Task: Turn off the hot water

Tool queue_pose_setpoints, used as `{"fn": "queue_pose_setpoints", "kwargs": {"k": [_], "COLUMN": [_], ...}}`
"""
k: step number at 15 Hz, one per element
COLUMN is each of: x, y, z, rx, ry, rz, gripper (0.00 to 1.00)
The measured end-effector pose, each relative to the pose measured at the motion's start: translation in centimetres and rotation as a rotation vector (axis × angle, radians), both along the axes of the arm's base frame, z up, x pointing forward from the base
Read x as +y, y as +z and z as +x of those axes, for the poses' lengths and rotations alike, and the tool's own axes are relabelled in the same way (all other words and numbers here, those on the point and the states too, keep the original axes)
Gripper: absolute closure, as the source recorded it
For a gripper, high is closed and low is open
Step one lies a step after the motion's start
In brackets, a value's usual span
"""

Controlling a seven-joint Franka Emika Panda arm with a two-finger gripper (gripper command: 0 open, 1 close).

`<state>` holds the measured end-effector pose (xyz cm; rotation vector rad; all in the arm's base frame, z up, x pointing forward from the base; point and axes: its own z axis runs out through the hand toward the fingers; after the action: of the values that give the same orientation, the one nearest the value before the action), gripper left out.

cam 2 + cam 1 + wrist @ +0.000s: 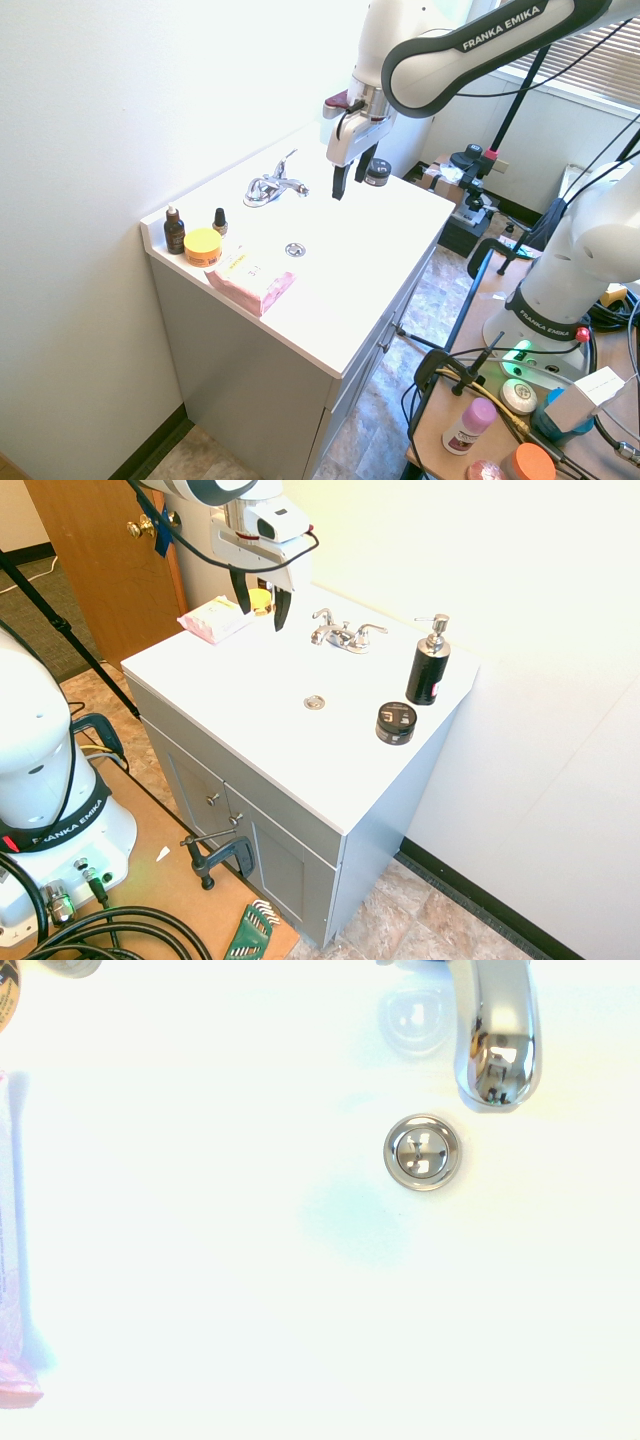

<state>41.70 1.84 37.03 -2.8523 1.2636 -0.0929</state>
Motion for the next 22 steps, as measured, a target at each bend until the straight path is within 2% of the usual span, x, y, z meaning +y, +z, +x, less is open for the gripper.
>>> {"fn": "queue_pose_setpoints", "kwargs": {"k": [2, 4, 12, 15, 22], "x": [0.1, 0.6, 1.4, 4.4, 3.4], "y": [0.0, 0.5, -1.3, -5.1, -6.8], "z": [0.1, 1.6, 10.8, 12.6, 14.0], "rx": [-0.002, -0.034, -0.272, -0.263, -0.238], "ry": [-0.004, -0.025, -0.224, -0.234, -0.261], "rz": [-0.009, -0.065, -0.404, -0.438, -0.46], "gripper": [0.0, 0.0, 0.0, 0.0, 0.0]}}
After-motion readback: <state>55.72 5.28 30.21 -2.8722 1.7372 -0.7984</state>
